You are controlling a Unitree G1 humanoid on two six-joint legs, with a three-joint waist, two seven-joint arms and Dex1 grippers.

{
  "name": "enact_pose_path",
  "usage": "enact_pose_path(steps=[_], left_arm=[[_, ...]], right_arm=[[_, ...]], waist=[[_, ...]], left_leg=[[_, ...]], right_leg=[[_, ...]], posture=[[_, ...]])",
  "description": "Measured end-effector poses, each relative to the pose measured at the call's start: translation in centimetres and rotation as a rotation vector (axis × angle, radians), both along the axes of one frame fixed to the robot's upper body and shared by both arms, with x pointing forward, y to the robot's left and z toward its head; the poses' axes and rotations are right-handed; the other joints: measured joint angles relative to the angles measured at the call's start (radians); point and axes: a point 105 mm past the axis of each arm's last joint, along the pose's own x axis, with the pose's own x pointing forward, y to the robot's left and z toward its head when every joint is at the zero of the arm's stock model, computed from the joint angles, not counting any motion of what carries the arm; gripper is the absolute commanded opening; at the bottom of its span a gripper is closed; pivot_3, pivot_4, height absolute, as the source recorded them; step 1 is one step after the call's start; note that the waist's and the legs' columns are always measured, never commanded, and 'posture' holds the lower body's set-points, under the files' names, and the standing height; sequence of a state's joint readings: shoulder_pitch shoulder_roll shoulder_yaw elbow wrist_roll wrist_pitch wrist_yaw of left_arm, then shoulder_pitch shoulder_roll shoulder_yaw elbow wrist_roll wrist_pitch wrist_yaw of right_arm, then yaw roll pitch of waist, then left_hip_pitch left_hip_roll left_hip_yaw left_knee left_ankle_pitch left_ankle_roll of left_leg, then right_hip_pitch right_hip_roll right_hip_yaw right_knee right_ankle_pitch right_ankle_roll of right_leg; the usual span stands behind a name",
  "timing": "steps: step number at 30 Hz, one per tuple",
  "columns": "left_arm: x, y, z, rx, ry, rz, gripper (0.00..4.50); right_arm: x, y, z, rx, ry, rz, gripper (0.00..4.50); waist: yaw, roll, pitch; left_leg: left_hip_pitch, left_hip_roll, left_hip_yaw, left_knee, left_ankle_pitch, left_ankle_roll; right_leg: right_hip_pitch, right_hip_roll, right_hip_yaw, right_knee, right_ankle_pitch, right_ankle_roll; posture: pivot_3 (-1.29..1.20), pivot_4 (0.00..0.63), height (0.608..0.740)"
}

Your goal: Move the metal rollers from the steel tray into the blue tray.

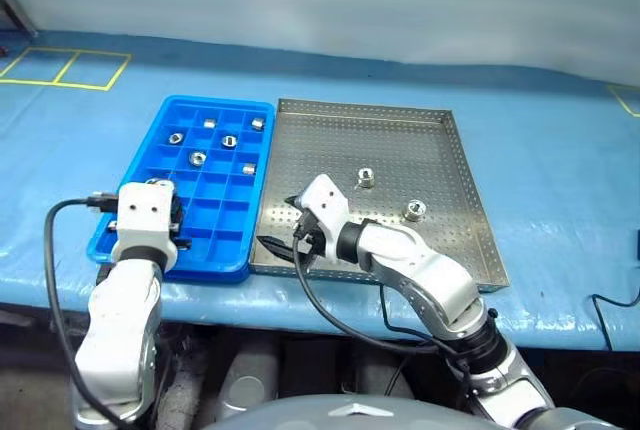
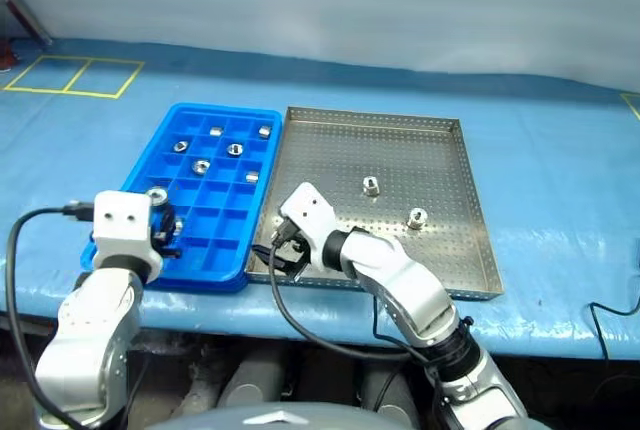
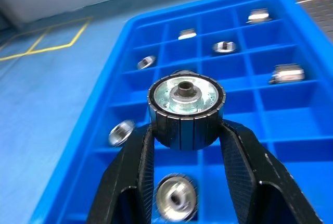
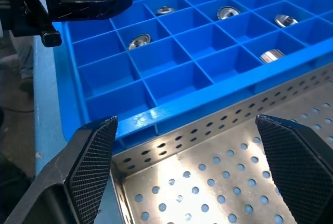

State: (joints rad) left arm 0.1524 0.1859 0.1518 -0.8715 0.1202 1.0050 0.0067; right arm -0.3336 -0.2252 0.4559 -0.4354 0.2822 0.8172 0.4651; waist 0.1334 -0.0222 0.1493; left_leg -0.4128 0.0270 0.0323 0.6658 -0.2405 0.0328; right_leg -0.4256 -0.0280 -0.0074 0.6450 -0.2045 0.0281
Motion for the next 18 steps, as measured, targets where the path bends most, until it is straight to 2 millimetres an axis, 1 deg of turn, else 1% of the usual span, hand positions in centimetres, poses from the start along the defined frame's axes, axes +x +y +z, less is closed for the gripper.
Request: enact_pose_path(steps=[4, 8, 10, 12, 16, 18], left_arm=[[-1.3, 1.3, -1.1, 0.013, 0.046, 0.098, 1.55], [-1.9, 1.8, -1.8, -0.004, 0.064, 0.157, 1.55], [-2.0, 2.0, -1.8, 0.001, 0.064, 0.17, 1.55], [-1.8, 2.1, -1.8, -0.011, 0.058, 0.183, 2.29], [-0.7, 1.8, -1.8, -0.011, 0.053, 0.158, 3.63], [0.2, 1.4, -1.1, -0.009, 0.027, 0.128, 4.3]], right_arm=[[-0.3, 0.3, -0.2, -0.003, 0.01, 0.028, 4.5], [-0.4, 0.3, -0.3, -0.005, 0.013, 0.032, 4.5], [-0.4, 0.3, -0.4, -0.005, 0.018, 0.027, 4.5], [-0.4, 0.0, -0.7, -0.007, 0.026, 0.012, 4.5], [-0.7, -0.5, -1.3, -0.014, 0.056, -0.021, 4.5], [-0.6, -1.1, -1.4, -0.011, 0.063, -0.052, 4.5]], waist=[[0.027, 0.0, 0.0], [0.047, 0.0, 0.0], [0.051, 0.0, 0.0], [0.052, 0.0, 0.0], [0.05, 0.0, 0.0], [0.048, 0.0, 0.0]], left_leg=[[-0.001, 0.0, -0.002, 0.0, 0.0, 0.0], [-0.001, 0.0, -0.002, 0.0, 0.0, 0.0], [-0.001, 0.0, -0.002, -0.001, 0.0, -0.001], [-0.001, 0.001, -0.002, -0.001, 0.0, -0.001], [-0.002, 0.001, -0.003, -0.001, 0.0, -0.001], [-0.003, 0.0, -0.002, -0.001, 0.0, -0.001]], right_leg=[[0.0, 0.0, -0.002, 0.0, -0.001, -0.001], [-0.001, -0.001, -0.003, -0.001, -0.001, -0.001], [-0.001, -0.001, -0.004, 0.0, -0.001, -0.002], [-0.001, -0.001, -0.004, 0.0, -0.001, -0.002], [-0.001, -0.001, -0.005, 0.0, -0.002, -0.003], [-0.001, -0.001, -0.005, -0.001, -0.002, -0.003]], posture=[[0.4, 0.15, 0.74], [0.38, 0.15, 0.74], [0.37, 0.15, 0.74], [0.35, 0.15, 0.74], [0.3, 0.15, 0.74], [0.28, 0.15, 0.74]])
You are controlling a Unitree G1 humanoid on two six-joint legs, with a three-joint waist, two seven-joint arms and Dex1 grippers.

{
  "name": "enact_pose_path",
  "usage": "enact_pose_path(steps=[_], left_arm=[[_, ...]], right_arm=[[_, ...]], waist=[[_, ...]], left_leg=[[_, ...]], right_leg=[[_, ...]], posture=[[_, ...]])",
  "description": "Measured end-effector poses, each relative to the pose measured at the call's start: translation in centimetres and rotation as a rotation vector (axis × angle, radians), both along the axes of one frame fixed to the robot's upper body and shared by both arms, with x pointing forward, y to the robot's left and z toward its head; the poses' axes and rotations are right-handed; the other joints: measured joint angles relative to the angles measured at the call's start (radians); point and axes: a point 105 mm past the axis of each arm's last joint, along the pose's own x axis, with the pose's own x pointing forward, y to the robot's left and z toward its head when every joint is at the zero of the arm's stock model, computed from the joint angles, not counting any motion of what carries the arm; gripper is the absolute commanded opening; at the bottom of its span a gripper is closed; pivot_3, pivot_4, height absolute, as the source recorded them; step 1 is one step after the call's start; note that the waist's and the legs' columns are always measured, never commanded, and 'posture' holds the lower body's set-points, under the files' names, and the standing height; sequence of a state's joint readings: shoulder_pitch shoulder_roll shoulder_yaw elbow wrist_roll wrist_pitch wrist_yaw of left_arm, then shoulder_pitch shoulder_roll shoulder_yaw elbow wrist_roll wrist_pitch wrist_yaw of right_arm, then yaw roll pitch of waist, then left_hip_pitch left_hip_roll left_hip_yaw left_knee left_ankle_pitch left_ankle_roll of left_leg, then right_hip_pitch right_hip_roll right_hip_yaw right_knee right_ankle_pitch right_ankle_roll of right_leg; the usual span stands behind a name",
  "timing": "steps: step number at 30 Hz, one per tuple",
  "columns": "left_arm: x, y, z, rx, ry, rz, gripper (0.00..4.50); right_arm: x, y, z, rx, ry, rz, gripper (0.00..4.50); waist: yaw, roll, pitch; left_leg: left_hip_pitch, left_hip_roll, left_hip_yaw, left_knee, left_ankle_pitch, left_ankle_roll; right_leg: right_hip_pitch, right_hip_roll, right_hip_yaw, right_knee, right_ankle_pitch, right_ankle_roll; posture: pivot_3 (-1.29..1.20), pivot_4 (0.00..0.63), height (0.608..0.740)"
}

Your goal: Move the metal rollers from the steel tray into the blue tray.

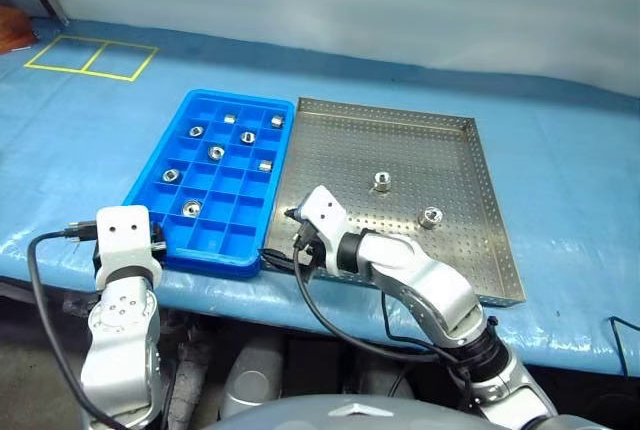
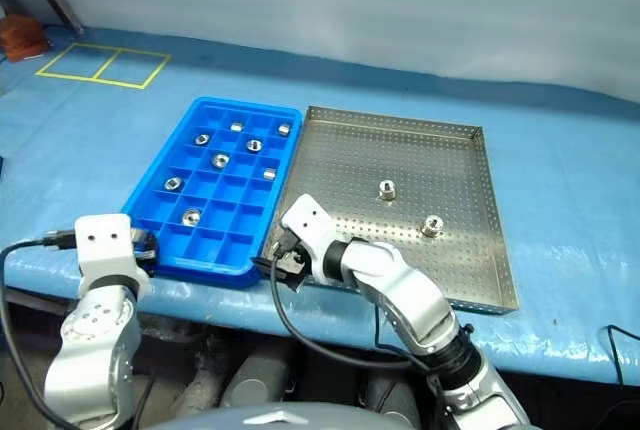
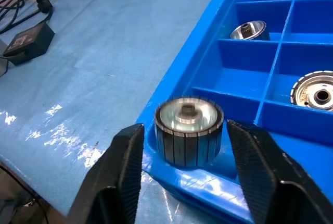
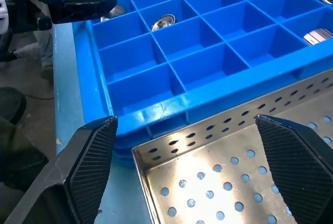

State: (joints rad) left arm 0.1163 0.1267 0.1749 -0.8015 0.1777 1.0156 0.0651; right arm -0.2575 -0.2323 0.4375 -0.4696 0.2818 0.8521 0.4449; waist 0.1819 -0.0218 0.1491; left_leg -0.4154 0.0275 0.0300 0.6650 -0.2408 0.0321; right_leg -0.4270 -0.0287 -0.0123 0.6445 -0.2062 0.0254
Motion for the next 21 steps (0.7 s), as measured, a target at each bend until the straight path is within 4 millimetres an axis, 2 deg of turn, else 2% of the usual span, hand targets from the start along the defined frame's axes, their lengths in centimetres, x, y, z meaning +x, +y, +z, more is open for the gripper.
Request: enact_pose_path(steps=[1, 4, 8, 11, 14, 17, 21], left_arm=[[0.4, -0.2, 0.4, 0.0, -0.015, -0.012, 4.48], [1.7, -1.3, 1.1, -0.01, -0.045, -0.077, 4.48], [3.5, -4.4, 1.7, -0.047, -0.099, -0.259, 4.48], [4.2, -7.8, 1.2, -0.094, -0.097, -0.459, 4.48], [4.1, -11.2, 0.9, -0.171, -0.094, -0.652, 4.48], [3.4, -14.2, 1.1, -0.224, -0.094, -0.847, 4.48], [2.3, -16.5, 0.6, -0.266, -0.053, -1.027, 4.48]], right_arm=[[0.0, -0.3, 0.0, 0.002, 0.0, -0.018, 4.5], [0.5, -1.5, 0.3, 0.01, -0.008, -0.086, 4.5], [1.2, -4.5, 0.7, 0.001, -0.022, -0.223, 4.5], [1.7, -6.6, 0.6, -0.016, -0.025, -0.333, 4.5], [2.8, -8.0, 1.0, -0.011, -0.047, -0.468, 4.5], [5.3, -9.1, 1.1, -0.032, -0.065, -0.63, 4.5], [7.7, -9.2, 0.2, -0.063, -0.046, -0.716, 4.5]], waist=[[-0.002, 0.0, 0.0], [-0.012, 0.0, 0.0], [-0.041, 0.0, 0.0], [-0.075, 0.0, 0.0], [-0.112, 0.0, 0.0], [-0.146, 0.001, 0.0], [-0.163, 0.001, 0.0]], left_leg=[[0.0, 0.0, 0.0, 0.0, 0.0, 0.0], [0.0, 0.0, 0.0, 0.0, 0.0, 0.0], [-0.001, -0.001, 0.001, 0.0, 0.0, 0.0], [-0.001, 0.0, 0.001, 0.0, 0.0, 0.0], [-0.001, 0.0, 0.002, -0.001, 0.0, 0.0], [0.001, 0.001, 0.003, 0.0, 0.0, 0.0], [0.001, 0.002, 0.003, -0.001, 0.001, 0.0]], right_leg=[[0.0, 0.0, 0.0, 0.0, 0.0, 0.0], [0.0, 0.0, 0.0, 0.0, 0.0, 0.0], [0.0, -0.002, 0.0, -0.001, 0.0, 0.0], [0.0, -0.002, 0.001, -0.001, 0.002, -0.003], [-0.001, -0.001, 0.001, 0.0, 0.001, -0.003], [-0.001, 0.001, 0.002, 0.001, 0.001, -0.002], [-0.001, 0.003, 0.003, 0.001, 0.001, -0.002]], posture=[[0.27, 0.15, 0.74], [0.21, 0.15, 0.74], [0.14, 0.15, 0.74], [0.1, 0.15, 0.74], [0.1, 0.15, 0.74], [0.06, 0.15, 0.74], [0.07, 0.15, 0.74]])
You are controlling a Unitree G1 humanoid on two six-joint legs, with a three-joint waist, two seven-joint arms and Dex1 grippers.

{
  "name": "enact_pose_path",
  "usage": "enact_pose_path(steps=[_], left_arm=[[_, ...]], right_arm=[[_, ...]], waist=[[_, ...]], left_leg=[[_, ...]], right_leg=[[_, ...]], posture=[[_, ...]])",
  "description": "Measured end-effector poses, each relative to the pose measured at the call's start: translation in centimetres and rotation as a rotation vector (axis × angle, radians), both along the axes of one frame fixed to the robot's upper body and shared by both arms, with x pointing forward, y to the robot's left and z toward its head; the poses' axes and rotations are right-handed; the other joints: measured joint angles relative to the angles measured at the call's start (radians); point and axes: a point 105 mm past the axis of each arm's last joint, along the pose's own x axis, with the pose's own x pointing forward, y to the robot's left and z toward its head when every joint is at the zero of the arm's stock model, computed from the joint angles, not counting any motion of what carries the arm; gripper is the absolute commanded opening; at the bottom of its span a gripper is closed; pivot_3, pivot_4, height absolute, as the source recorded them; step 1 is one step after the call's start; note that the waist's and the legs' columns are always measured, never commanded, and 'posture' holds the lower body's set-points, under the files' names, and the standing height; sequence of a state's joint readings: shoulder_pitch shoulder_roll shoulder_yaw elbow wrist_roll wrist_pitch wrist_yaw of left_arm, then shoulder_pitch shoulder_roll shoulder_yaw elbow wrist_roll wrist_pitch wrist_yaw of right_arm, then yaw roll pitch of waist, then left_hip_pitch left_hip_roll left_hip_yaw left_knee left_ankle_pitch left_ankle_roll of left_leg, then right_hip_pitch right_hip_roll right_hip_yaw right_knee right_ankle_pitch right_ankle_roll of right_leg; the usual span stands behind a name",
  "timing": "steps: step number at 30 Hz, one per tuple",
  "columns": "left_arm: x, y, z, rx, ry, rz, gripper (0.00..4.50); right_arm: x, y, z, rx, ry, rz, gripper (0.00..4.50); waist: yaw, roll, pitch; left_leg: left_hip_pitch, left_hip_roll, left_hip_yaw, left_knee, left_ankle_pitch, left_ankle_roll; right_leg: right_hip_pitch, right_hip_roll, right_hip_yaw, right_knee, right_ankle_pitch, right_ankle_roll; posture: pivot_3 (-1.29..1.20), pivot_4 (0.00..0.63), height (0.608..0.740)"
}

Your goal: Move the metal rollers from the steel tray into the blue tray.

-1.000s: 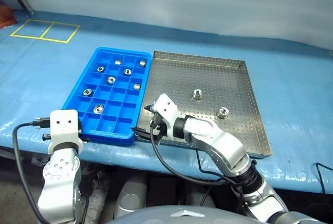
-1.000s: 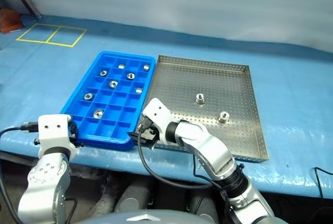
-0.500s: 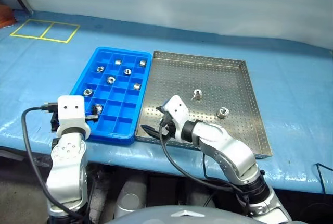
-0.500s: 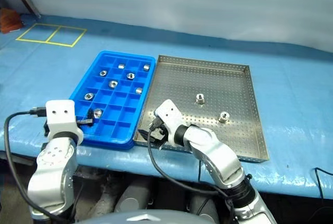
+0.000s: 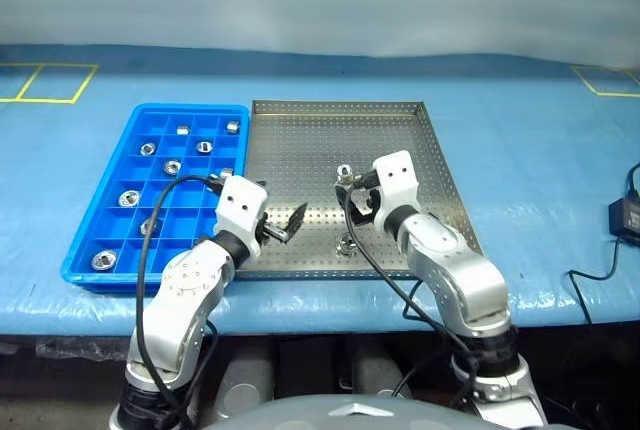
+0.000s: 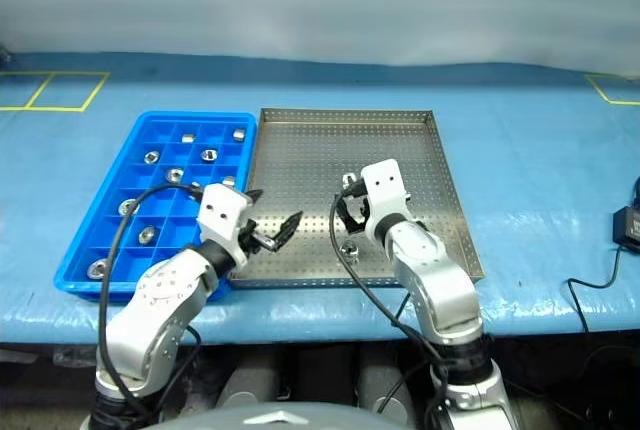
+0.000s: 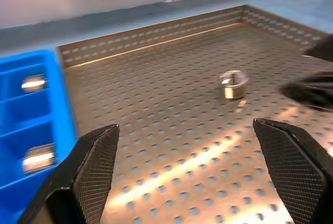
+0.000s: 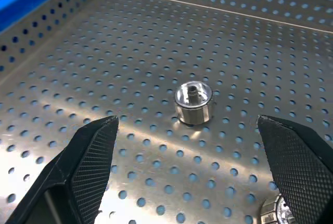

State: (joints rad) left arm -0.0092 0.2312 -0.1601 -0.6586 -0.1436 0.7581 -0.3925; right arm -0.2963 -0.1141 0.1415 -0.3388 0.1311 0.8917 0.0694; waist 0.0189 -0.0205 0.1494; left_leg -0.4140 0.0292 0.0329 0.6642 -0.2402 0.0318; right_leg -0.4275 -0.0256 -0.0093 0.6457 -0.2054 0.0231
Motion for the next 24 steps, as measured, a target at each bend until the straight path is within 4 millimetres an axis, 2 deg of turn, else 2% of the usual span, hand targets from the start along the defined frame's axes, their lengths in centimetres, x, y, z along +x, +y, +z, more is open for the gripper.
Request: enact_pose_path(steps=[5, 11, 15, 19, 22, 24], left_arm=[[-1.4, -1.3, -1.1, 0.04, 0.042, -0.147, 4.48], [-2.2, -1.5, -1.9, 0.052, 0.075, -0.168, 4.48], [-2.4, -1.4, -2.3, 0.046, 0.088, -0.144, 4.48], [-2.5, -1.4, -2.5, 0.046, 0.093, -0.129, 4.48], [-2.6, -1.6, -2.6, 0.048, 0.098, -0.129, 4.5], [-2.7, -1.7, -2.7, 0.048, 0.101, -0.13, 4.5]], right_arm=[[2.7, 1.1, -0.5, -0.014, 0.011, 0.0, 4.5], [5.3, 2.7, -1.1, -0.015, 0.026, 0.016, 4.5], [6.8, 2.0, -2.2, -0.022, 0.05, -0.023, 4.5], [7.4, 1.0, -4.0, -0.034, 0.097, -0.063, 4.5], [7.6, 0.6, -4.2, -0.012, 0.099, -0.089, 3.92], [7.6, 0.5, -4.3, -0.007, 0.102, -0.093, 3.27]], waist=[[-0.007, 0.0, 0.0], [-0.004, 0.001, 0.0], [0.003, 0.001, 0.0], [0.009, 0.001, 0.0], [0.012, 0.001, 0.0], [0.012, 0.001, 0.0]], left_leg=[[0.0, -0.001, 0.002, -0.001, 0.0, 0.0], [0.001, -0.001, 0.002, -0.001, 0.0, 0.0], [0.001, -0.001, 0.002, -0.001, 0.0, 0.0], [0.001, -0.001, 0.002, -0.002, 0.0, 0.0], [0.001, -0.001, 0.002, -0.002, 0.0, 0.0], [0.001, -0.001, 0.002, -0.002, 0.0, 0.0]], right_leg=[[0.0, 0.0, 0.003, -0.001, 0.001, 0.002], [0.0, 0.0, 0.004, -0.001, 0.002, 0.003], [0.0, 0.0, 0.004, -0.001, 0.002, 0.003], [0.0, 0.0, 0.005, -0.001, 0.004, 0.001], [0.0, 0.0, 0.005, -0.001, 0.007, 0.003], [0.0, 0.0, 0.005, -0.001, 0.007, 0.003]], posture=[[0.1, 0.15, 0.74], [0.14, 0.15, 0.74], [0.16, 0.15, 0.74], [0.17, 0.15, 0.74], [0.17, 0.15, 0.74], [0.17, 0.15, 0.74]])
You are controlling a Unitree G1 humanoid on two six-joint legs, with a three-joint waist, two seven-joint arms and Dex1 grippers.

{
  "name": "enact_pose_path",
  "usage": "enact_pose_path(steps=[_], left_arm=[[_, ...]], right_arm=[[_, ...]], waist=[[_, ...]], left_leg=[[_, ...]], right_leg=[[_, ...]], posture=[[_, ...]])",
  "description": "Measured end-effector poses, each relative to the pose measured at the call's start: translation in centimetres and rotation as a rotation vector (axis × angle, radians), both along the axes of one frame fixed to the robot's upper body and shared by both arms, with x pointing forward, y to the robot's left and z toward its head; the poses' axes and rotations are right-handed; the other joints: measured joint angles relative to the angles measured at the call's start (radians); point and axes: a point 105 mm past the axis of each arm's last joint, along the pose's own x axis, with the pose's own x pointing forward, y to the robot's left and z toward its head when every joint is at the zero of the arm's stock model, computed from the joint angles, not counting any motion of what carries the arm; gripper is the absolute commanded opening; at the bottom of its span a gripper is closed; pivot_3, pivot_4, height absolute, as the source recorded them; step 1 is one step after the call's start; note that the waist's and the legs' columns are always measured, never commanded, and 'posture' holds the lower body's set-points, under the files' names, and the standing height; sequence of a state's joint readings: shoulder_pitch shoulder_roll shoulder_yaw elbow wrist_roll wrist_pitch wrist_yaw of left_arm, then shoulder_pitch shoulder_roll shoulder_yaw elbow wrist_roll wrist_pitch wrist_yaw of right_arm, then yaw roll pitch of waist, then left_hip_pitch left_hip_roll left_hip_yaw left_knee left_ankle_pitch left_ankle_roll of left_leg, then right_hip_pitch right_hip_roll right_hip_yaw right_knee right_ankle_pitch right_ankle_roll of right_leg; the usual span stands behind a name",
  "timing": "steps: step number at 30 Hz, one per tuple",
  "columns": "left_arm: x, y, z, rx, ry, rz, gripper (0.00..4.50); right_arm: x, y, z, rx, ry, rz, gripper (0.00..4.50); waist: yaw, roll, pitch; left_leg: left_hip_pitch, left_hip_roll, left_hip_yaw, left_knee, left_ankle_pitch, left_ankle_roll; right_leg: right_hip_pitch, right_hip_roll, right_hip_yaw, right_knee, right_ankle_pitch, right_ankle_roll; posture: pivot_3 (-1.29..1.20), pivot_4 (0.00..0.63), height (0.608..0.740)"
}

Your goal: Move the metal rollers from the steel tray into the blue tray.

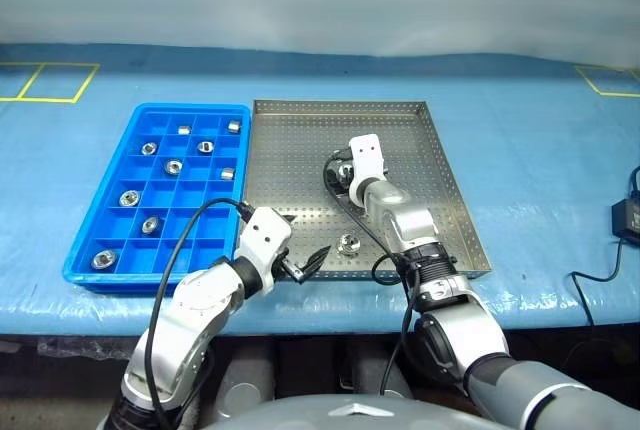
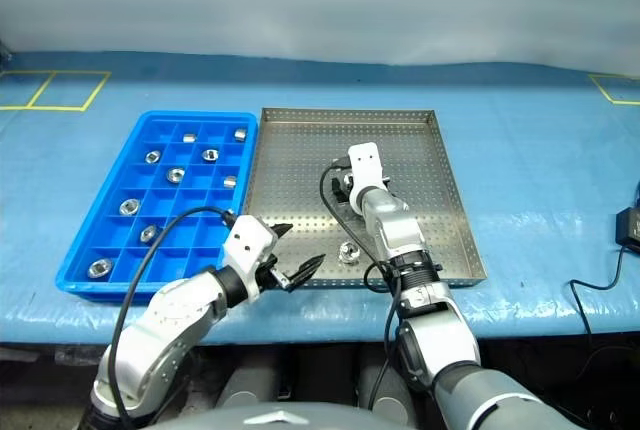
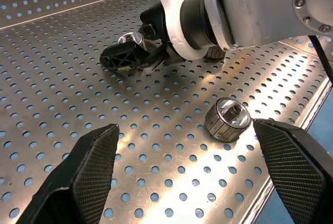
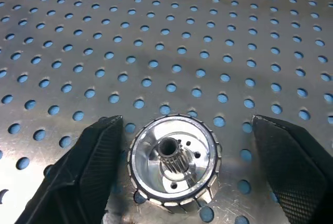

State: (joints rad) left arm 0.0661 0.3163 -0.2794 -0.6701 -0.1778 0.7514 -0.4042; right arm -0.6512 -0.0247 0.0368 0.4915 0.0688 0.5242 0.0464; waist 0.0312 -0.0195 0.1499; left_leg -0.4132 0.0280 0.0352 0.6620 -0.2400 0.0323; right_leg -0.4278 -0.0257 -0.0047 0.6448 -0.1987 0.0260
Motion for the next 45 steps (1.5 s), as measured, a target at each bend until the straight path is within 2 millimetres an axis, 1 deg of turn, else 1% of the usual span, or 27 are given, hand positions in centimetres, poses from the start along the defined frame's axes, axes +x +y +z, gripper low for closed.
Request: enact_pose_path(steps=[1, 3, 4, 5, 8, 10, 13, 15, 18, 21, 22, 25, 28, 31, 34, 37, 39, 45], left_arm=[[0.0, 0.0, 0.0, 0.0, 0.0, 0.001, 4.5], [0.0, -0.1, 0.0, -0.002, -0.002, 0.008, 4.5], [0.1, -0.1, 0.0, -0.002, -0.003, 0.012, 4.5], [0.1, 0.0, 0.1, 0.001, -0.005, 0.018, 4.5], [0.4, -0.1, 0.4, -0.001, -0.019, 0.028, 4.5], [0.6, -0.2, 0.7, -0.008, -0.031, 0.038, 4.5], [1.1, -0.3, 1.3, -0.034, -0.055, 0.086, 4.5], [1.6, 0.1, 1.8, -0.045, -0.074, 0.145, 4.5], [2.5, 1.7, 2.5, -0.061, -0.106, 0.275, 4.5], [2.8, 3.9, 3.0, -0.073, -0.131, 0.42, 4.5], [2.9, 4.4, 3.0, -0.072, -0.136, 0.45, 4.5], [2.5, 7.1, 3.6, -0.078, -0.163, 0.592, 4.5], [1.6, 9.3, 3.8, -0.059, -0.18, 0.697, 4.5], [0.9, 10.5, 3.6, -0.038, -0.175, 0.762, 4.5], [0.1, 11.3, 3.6, -0.031, -0.178, 0.811, 4.5], [-0.4, 11.5, 3.7, -0.032, -0.176, 0.834, 4.5], [-0.7, 11.7, 3.4, -0.026, -0.165, 0.852, 4.5], [-1.0, 11.6, 3.2, -0.022, -0.159, 0.871, 4.5]], right_arm=[[0.0, 0.1, 0.0, 0.002, 0.0, 0.001, 3.0], [-0.2, 0.1, 0.0, 0.005, -0.002, 0.003, 2.26], [-0.3, 0.0, 0.0, 0.003, -0.006, 0.002, 1.97], [-0.4, -0.1, 0.0, -0.003, -0.008, 0.0, 1.79], [-0.6, -0.3, 0.1, -0.032, -0.017, 0.002, 1.79], [-0.7, -0.2, 1.0, -0.043, -0.037, 0.015, 1.79], [-0.8, 0.7, 3.4, -0.039, -0.104, 0.048, 1.79], [-0.9, 1.7, 4.8, -0.035, -0.143, 0.068, 1.79], [-0.9, 3.8, 6.7, -0.008, -0.181, 0.116, 1.79], [-1.3, 6.4, 8.0, 0.014, -0.209, 0.194, 1.79], [-1.4, 7.0, 8.2, 0.021, -0.213, 0.213, 1.79], [-2.1, 9.9, 9.4, 0.064, -0.227, 0.313, 1.79], [-2.9, 12.2, 10.5, 0.06, -0.263, 0.413, 1.79], [-3.2, 13.1, 9.9, 0.048, -0.252, 0.455, 1.79], [-3.5, 13.8, 9.2, 0.048, -0.233, 0.494, 1.79], [-3.5, 14.2, 8.2, 0.045, -0.208, 0.515, 1.79], [-3.5, 14.4, 7.2, 0.039, -0.182, 0.528, 1.79], [-3.6, 14.6, 4.8, 0.042, -0.104, 0.556, 1.79]], waist=[[0.0, 0.0, 0.0], [0.002, 0.0, 0.0], [0.004, 0.0, 0.0], [0.004, 0.0, 0.0], [0.004, 0.001, 0.0], [0.003, 0.002, 0.001], [0.0, 0.002, 0.001], [0.0, 0.002, 0.001], [0.006, 0.002, 0.001], [0.018, 0.002, 0.001], [0.025, 0.002, 0.001], [0.045, 0.002, 0.001], [0.081, 0.002, 0.001], [0.114, 0.002, 0.002], [0.151, 0.002, 0.002], [0.187, 0.002, 0.002], [0.218, 0.002, 0.002], [0.297, 0.002, 0.002]], left_leg=[[0.0, 0.0, 0.0, 0.0, 0.0, 0.0], [0.0, 0.0, 0.0, 0.0, 0.0, 0.0], [0.0, 0.0, 0.0, 0.0, 0.0, 0.0], [0.0, 0.0, 0.0, 0.0, 0.0, 0.0], [0.0, 0.0, 0.0, 0.0, 0.0, 0.0], [-0.001, 0.0, 0.0, 0.0, 0.0, 0.0], [-0.001, 0.0, 0.0, 0.0, 0.0, 0.0], [0.0, 0.0, 0.0, 0.0, 0.0, 0.0], [0.0, 0.001, -0.001, -0.001, 0.0, 0.0], [-0.001, 0.001, -0.002, -0.001, 0.0, 0.0], [-0.001, 0.001, -0.002, -0.001, 0.0, 0.0], [-0.002, 0.0, -0.002, -0.002, 0.0, 0.0], [-0.002, 0.0, -0.005, -0.002, 0.0, 0.0], [-0.002, 0.0, -0.006, -0.002, 0.0, -0.001], [-0.003, 0.0, -0.006, -0.002, 0.0, -0.001], [-0.003, 0.0, -0.006, -0.002, 0.0, -0.002], [-0.003, 0.001, -0.006, -0.002, -0.001, -0.003], [-0.005, 0.002, -0.006, -0.003, -0.002, -0.005]], right_leg=[[0.0, 0.0, 0.0, 0.0, 0.0, 0.0], [0.0, 0.0, 0.0, 0.0, -0.001, 0.001], [0.0, 0.0, 0.0, 0.0, -0.001, 0.001], [0.0, 0.0, 0.0, 0.0, -0.001, 0.001], [0.0, 0.0, 0.0, 0.0, -0.001, 0.001], [-0.001, 0.0, 0.0, 0.0, -0.001, 0.001], [-0.001, 0.0, 0.0, 0.0, -0.002, 0.003], [-0.001, 0.001, 0.0, 0.0, -0.002, 0.004], [-0.001, 0.002, -0.001, 0.001, -0.002, 0.004], [-0.001, 0.002, -0.002, 0.0, -0.002, 0.003], [-0.001, 0.001, -0.002, 0.0, -0.002, 0.003], [-0.001, 0.0, -0.003, -0.001, -0.002, 0.003], [-0.001, 0.0, -0.006, -0.002, -0.003, 0.003], [0.0, -0.001, -0.007, -0.002, -0.005, 0.001], [-0.001, -0.001, -0.007, -0.002, -0.006, -0.001], [-0.001, -0.001, -0.008, -0.002, -0.007, -0.002], [-0.002, 0.0, -0.009, -0.002, -0.008, -0.003], [-0.004, 0.001, -0.012, -0.002, -0.009, -0.004]], posture=[[0.17, 0.15, 0.74], [0.16, 0.15, 0.74], [0.16, 0.15, 0.74], [0.15, 0.15, 0.74], [0.15, 0.15, 0.74], [0.16, 0.15, 0.74], [0.19, 0.15, 0.74], [0.23, 0.15, 0.74], [0.29, 0.15, 0.74], [0.34, 0.15, 0.74], [0.37, 0.15, 0.74], [0.43, 0.15, 0.74], [0.48, 0.15, 0.74], [0.53, 0.15, 0.74], [0.56, 0.15, 0.74], [0.59, 0.15, 0.74], [0.59, 0.15, 0.74], [0.6, 0.15, 0.74]])
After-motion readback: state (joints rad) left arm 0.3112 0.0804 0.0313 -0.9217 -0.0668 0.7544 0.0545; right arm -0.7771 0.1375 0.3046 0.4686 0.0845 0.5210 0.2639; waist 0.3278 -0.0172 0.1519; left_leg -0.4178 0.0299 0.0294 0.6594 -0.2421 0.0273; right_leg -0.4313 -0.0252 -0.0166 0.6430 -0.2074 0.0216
